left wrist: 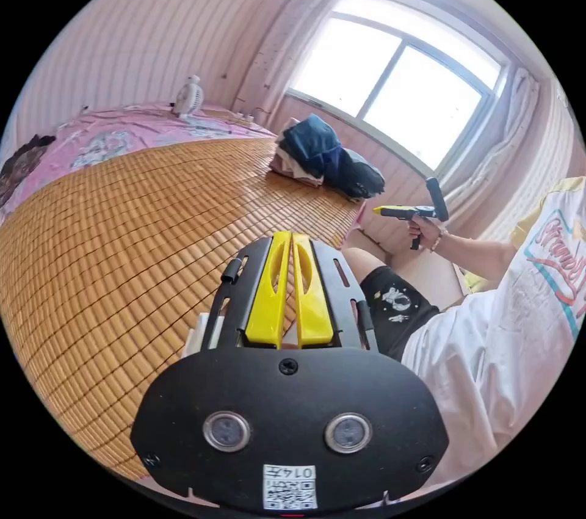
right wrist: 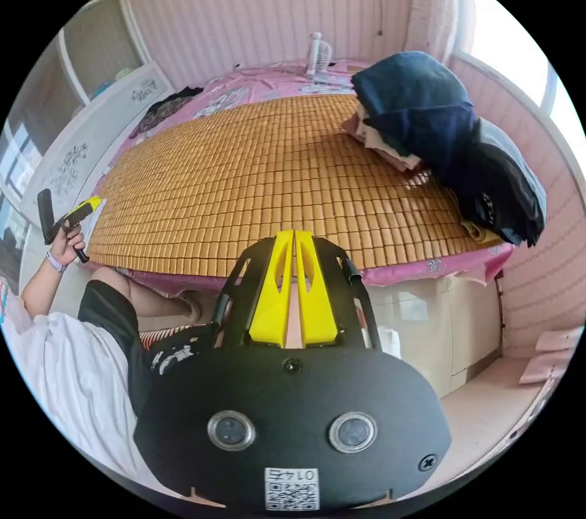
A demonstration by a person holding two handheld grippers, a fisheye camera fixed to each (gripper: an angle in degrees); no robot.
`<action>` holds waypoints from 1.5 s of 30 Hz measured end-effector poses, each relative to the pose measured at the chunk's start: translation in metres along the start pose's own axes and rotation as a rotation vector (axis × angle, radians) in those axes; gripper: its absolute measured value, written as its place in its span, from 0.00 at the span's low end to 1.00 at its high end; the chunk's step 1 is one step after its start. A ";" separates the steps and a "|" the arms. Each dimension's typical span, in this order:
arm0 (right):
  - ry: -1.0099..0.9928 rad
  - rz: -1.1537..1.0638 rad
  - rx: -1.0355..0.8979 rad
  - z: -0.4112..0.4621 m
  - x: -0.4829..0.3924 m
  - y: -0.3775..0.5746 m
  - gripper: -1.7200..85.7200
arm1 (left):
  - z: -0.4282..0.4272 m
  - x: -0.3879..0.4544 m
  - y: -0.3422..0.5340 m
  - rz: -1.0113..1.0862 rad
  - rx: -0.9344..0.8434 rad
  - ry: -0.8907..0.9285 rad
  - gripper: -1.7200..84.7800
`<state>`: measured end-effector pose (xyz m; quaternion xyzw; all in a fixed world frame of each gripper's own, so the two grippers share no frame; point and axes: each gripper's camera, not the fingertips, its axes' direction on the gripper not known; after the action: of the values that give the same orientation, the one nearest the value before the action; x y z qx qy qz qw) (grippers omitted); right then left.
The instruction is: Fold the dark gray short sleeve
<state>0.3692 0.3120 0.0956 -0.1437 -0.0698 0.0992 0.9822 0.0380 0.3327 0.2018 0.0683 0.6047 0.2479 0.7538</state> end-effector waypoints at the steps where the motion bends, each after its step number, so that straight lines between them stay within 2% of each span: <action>1: 0.009 0.030 0.012 -0.004 0.012 0.007 0.02 | 0.036 0.015 -0.017 0.049 -0.028 0.046 0.01; 3: 0.040 0.122 0.048 -0.017 0.058 0.031 0.03 | 0.090 0.036 -0.042 0.118 -0.050 0.097 0.01; 7: 0.111 0.168 0.086 -0.033 0.114 0.040 0.06 | 0.206 0.082 -0.101 0.247 -0.104 0.156 0.04; 14: 0.248 0.175 0.211 -0.065 0.209 -0.002 0.15 | 0.379 0.147 -0.177 0.457 -0.146 0.182 0.12; 18: 0.287 0.089 0.230 -0.068 0.236 -0.037 0.16 | 0.482 0.171 -0.206 0.544 -0.176 0.131 0.14; 22: 0.320 -0.032 0.202 -0.051 0.241 -0.064 0.17 | 0.564 0.177 -0.228 0.539 -0.185 0.035 0.14; 25: 0.429 -0.059 0.150 -0.026 0.256 -0.077 0.16 | 0.607 0.177 -0.245 0.510 -0.165 -0.029 0.15; 26: 0.461 -0.050 0.165 -0.025 0.265 -0.077 0.13 | 0.614 0.178 -0.249 0.504 -0.163 -0.037 0.15; 29: 0.311 -0.022 0.223 -0.049 0.291 -0.073 0.09 | 0.645 0.184 -0.270 0.476 -0.125 -0.039 0.15; 35: 0.162 0.008 0.308 -0.094 0.324 -0.056 0.07 | 0.682 0.216 -0.291 0.537 -0.124 0.003 0.14; 36: 0.145 0.013 0.312 -0.099 0.329 -0.055 0.07 | 0.683 0.223 -0.292 0.547 -0.124 -0.026 0.11; 38: 0.126 0.019 0.313 -0.105 0.332 -0.054 0.07 | 0.678 0.232 -0.295 0.543 -0.098 -0.135 0.06; 40: 0.108 0.018 0.330 -0.113 0.333 -0.053 0.07 | 0.656 0.241 -0.301 0.581 -0.064 -0.116 0.03; 45: 0.082 0.037 0.470 -0.162 0.325 -0.040 0.05 | 0.576 0.242 -0.316 0.600 0.014 -0.091 0.02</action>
<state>0.7188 0.3006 -0.0103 0.0837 -0.0023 0.1246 0.9887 0.7096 0.2816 0.0114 0.2603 0.5249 0.4519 0.6727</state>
